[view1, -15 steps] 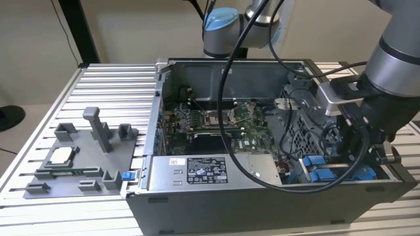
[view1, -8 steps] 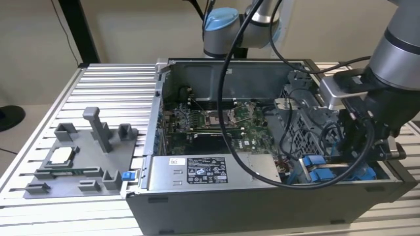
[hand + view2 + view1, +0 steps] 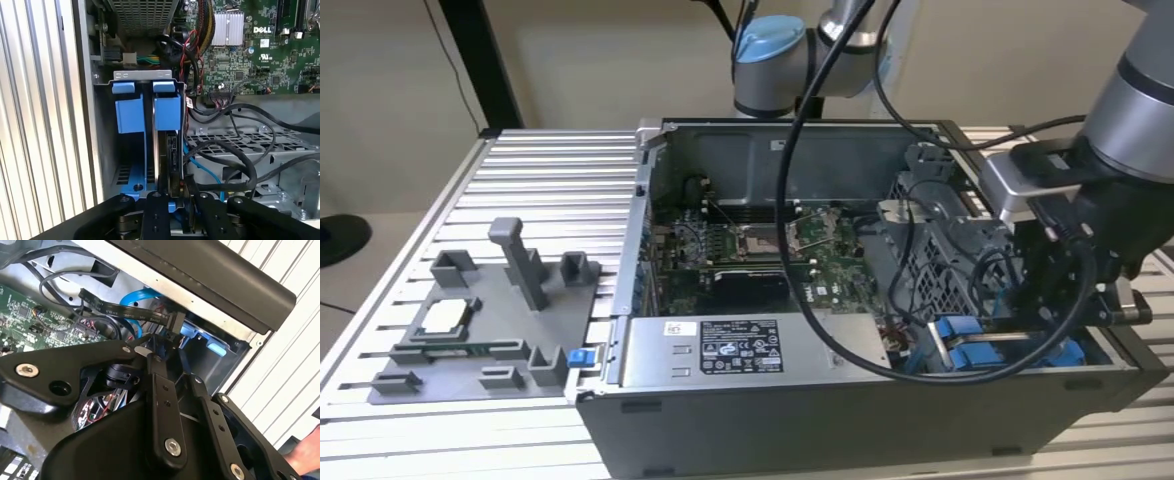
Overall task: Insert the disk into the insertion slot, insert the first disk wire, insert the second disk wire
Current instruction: 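Insert the first disk wire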
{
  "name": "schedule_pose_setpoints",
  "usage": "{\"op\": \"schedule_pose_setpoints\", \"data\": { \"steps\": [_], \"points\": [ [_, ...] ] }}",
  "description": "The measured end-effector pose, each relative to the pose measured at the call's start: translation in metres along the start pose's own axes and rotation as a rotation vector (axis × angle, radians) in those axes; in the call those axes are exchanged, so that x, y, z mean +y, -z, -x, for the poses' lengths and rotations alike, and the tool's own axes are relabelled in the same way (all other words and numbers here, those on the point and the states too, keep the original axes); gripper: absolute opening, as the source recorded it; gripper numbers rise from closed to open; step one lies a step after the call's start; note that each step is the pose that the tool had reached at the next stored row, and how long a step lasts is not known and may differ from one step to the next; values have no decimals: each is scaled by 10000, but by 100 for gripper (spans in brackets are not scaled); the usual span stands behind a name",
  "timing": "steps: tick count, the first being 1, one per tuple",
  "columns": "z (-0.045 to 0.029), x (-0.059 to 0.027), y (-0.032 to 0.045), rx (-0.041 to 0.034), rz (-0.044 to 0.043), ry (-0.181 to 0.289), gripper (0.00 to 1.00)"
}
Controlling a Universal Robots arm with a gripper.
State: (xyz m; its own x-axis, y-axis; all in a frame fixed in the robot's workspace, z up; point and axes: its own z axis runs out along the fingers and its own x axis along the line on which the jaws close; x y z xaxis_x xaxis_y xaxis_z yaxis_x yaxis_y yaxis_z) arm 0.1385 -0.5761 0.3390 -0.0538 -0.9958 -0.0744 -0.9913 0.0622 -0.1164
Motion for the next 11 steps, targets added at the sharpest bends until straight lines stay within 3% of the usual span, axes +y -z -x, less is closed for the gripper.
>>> {"op": "schedule_pose_setpoints", "data": {
  "steps": [5,11],
  "points": [
    [4,-17,-17,28,446,-30,100],
    [5,-26,-20,-90,458,-43,100]
  ]
}}
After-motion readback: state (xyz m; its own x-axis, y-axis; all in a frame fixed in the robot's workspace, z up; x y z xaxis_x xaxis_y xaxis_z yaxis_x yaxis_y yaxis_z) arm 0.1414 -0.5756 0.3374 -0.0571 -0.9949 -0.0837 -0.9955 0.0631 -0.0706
